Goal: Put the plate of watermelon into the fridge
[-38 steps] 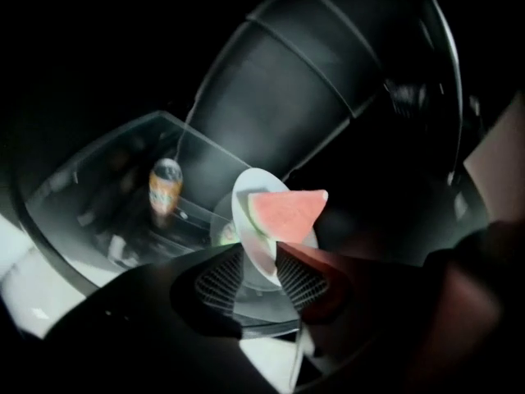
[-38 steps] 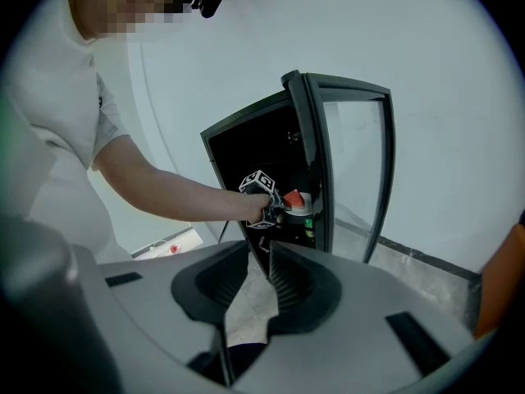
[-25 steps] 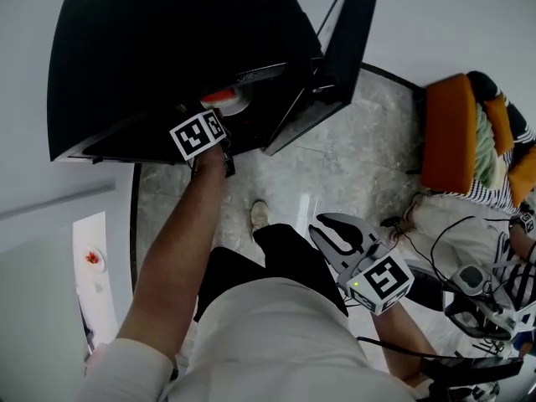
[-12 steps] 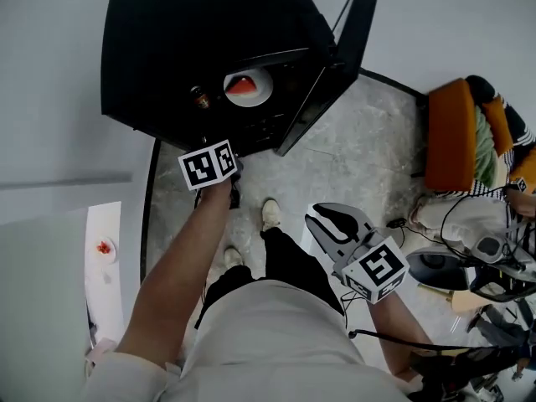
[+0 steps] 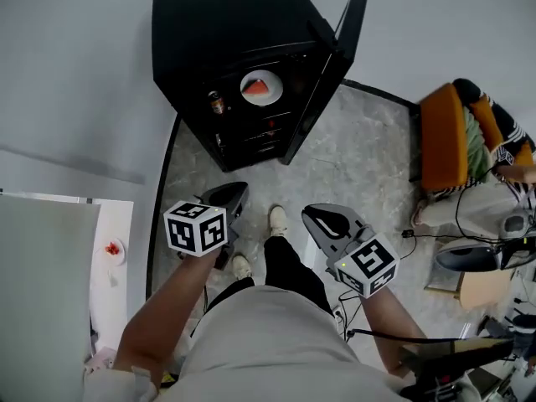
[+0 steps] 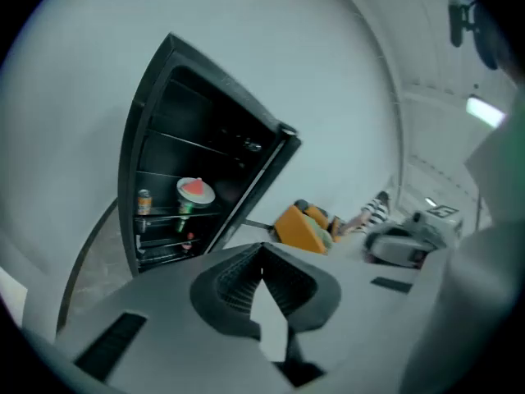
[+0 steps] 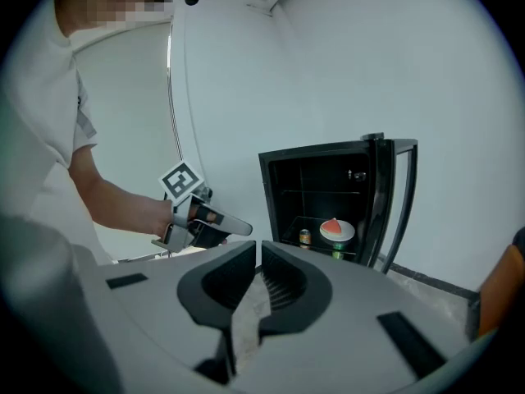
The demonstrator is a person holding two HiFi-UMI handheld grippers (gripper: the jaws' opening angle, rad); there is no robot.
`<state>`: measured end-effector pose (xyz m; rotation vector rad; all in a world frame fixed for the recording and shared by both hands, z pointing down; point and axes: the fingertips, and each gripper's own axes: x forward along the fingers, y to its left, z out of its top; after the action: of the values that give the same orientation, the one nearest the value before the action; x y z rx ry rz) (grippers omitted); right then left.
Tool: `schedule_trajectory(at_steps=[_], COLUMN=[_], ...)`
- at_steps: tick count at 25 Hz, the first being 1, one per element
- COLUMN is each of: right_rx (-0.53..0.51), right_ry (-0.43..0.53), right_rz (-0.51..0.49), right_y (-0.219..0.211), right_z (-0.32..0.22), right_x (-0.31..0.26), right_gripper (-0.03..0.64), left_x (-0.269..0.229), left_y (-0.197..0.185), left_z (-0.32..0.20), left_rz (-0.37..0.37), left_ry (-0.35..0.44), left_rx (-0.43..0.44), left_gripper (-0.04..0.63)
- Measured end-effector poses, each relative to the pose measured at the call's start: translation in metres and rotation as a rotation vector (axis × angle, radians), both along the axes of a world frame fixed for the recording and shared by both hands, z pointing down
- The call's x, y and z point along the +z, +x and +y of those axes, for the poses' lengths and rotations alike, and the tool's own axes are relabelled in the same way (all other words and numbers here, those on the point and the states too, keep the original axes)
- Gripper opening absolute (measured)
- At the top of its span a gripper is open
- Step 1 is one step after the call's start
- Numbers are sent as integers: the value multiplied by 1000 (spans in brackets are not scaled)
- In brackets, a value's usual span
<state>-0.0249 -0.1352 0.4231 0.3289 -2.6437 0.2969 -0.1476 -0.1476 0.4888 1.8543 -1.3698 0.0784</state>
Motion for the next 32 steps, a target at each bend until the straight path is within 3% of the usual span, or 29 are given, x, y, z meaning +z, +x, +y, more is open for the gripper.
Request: schedule_trajectory(at_steps=[6,11,15,22,32], right_rx=[8,-11,-34,-56,-72], right_ry=[24,42,68,57,40], right_rz=[-9,-6,-5,5,22], right_y=[-5,-14,-24,-26,-28], right_z=[44,92,131,150,155], right_x=[-9,-18,-22,-22,-23], right_gripper=[20,18,18,17,15], left_x=[-45,-68,-80,-82,-74], left_y=[22,32,35,37,39], left_z=[89,160,206,213,204], left_rz=[1,23,-7,-58,-32], left_ry=[80,111,142,152,137], left_rx=[202,267,312,332,349], left_gripper=[12,12,12,12,12])
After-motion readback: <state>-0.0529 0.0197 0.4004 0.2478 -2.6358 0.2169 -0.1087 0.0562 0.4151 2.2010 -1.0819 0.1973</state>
